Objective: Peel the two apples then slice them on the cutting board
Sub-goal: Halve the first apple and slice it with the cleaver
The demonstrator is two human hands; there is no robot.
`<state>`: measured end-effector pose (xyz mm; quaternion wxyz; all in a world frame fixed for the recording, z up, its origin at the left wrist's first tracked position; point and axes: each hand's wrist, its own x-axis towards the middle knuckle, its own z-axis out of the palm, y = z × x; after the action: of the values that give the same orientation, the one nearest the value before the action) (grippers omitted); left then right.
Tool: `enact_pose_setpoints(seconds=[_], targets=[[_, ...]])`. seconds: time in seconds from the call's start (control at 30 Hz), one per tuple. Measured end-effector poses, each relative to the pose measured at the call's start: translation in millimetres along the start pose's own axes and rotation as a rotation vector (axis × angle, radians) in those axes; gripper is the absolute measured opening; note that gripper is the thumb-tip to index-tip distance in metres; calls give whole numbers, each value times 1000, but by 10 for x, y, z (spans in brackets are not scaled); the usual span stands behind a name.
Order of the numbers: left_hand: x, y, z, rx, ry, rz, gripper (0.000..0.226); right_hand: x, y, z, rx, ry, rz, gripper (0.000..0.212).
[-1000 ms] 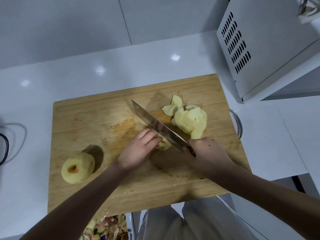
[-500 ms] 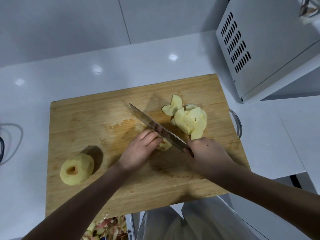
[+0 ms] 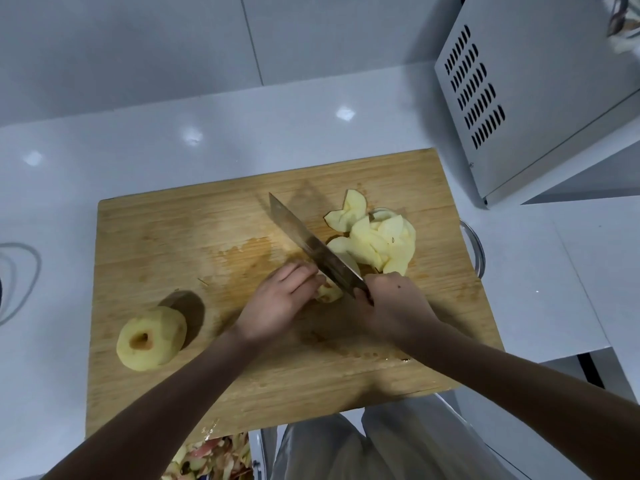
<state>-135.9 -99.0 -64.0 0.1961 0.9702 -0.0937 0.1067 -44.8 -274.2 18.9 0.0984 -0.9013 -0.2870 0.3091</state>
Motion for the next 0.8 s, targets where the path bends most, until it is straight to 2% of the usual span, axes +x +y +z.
enact_pose_setpoints(seconds=[0.23, 0.3, 0.4, 0.53, 0.8], targets=[[14, 21, -12, 23, 7, -13, 31, -242, -4, -142, -112, 1, -87, 18], [16, 17, -13, 22, 14, -9, 27, -241, -15, -162, -121, -7, -88, 17], [29, 50, -38, 9, 0, -36, 40, -249, -22, -197, -143, -16, -91, 18], [24, 58, -57, 5, -13, -45, 46, -244, -48, -233, -149, -35, -74, 17], [16, 42, -49, -17, -23, -24, 44, -67, -121, -72, -175, -31, -59, 13]])
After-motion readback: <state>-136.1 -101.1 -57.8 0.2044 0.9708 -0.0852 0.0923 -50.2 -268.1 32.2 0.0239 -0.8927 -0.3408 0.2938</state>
